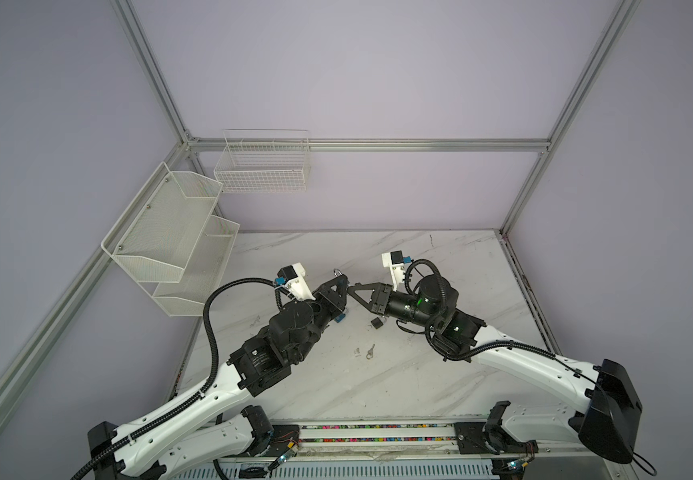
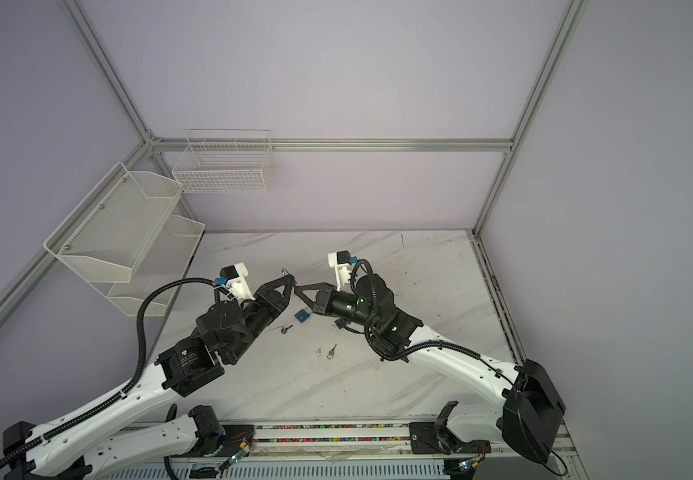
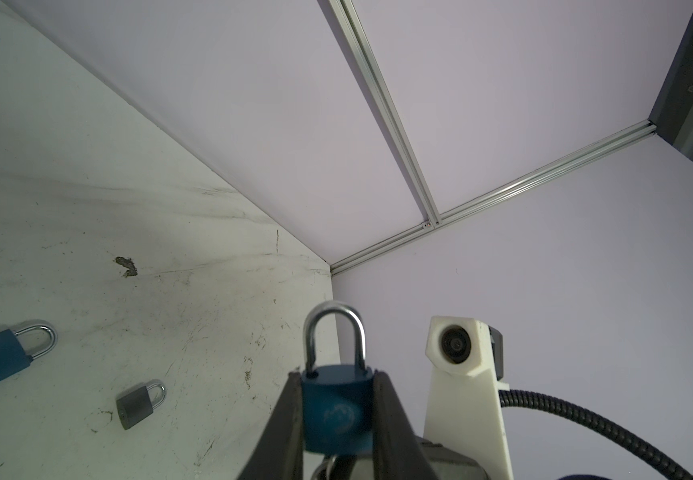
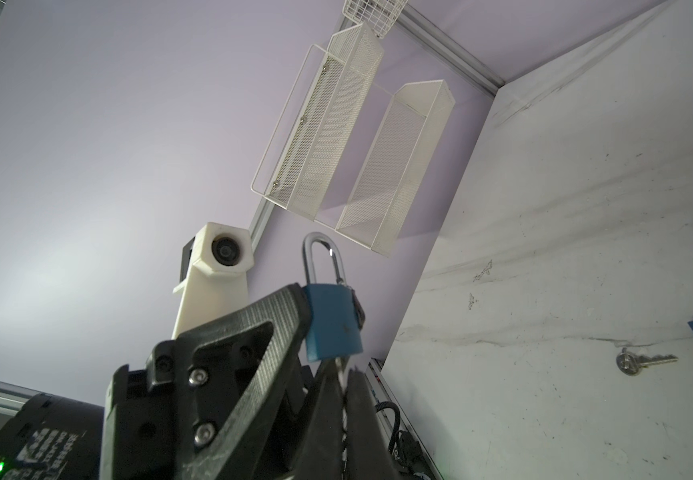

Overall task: Unlock with the key
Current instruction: 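Open the right gripper off the key and draw it back from the padlock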

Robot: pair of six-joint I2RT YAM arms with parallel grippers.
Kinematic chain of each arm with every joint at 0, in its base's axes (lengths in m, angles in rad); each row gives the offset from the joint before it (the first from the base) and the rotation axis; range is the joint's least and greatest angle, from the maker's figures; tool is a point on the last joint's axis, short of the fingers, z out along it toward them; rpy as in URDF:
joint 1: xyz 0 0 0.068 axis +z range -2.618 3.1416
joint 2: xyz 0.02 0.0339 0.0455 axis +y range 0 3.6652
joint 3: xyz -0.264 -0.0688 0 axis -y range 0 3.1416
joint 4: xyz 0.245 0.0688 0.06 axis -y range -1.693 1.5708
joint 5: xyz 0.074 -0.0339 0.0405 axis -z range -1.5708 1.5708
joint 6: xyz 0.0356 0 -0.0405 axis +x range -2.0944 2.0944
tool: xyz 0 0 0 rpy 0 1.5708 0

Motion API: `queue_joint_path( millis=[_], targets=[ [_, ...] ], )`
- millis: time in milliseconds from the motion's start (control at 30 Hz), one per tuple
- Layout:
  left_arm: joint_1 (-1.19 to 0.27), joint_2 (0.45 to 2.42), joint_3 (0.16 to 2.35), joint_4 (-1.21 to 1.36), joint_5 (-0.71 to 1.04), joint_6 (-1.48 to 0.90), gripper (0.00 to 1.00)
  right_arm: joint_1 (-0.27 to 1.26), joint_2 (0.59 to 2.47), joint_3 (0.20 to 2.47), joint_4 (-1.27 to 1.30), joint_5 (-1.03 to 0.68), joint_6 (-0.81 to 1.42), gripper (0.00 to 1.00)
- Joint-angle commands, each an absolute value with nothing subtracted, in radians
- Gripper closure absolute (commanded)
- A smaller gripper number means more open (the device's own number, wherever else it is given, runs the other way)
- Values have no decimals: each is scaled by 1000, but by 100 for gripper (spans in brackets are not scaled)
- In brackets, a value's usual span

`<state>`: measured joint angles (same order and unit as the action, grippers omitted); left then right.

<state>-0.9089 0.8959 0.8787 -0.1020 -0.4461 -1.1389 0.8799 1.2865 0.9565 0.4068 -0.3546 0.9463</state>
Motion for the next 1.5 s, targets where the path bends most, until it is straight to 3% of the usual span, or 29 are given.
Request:
queue_joint_path(
  millis=[0,267,633,733,933,1233,1467],
  targets=[
    [-931,895,842,-170,-298,-1115,100,870,1265,1041,432,-265,851,100],
    [-923,904,917,-194,-369,-1054,100,870,1266,1040,272,-178,696,99],
    [-914,919,986,-191,-406,-965,100,870,1186,1021,122,-141,575,64],
    [-913,908,972,-177,-419,-916,100,871,1150,1037,45,-122,542,60],
    [-913,857,860,-38,-422,-698,100,870,1084,1078,-104,-53,455,51],
    [-912,829,658,255,-290,-257,100,871,1078,1201,-336,-4,385,44],
    [-913,891,571,407,-215,-92,100,871,1127,1307,-499,26,358,40]
  ],
)
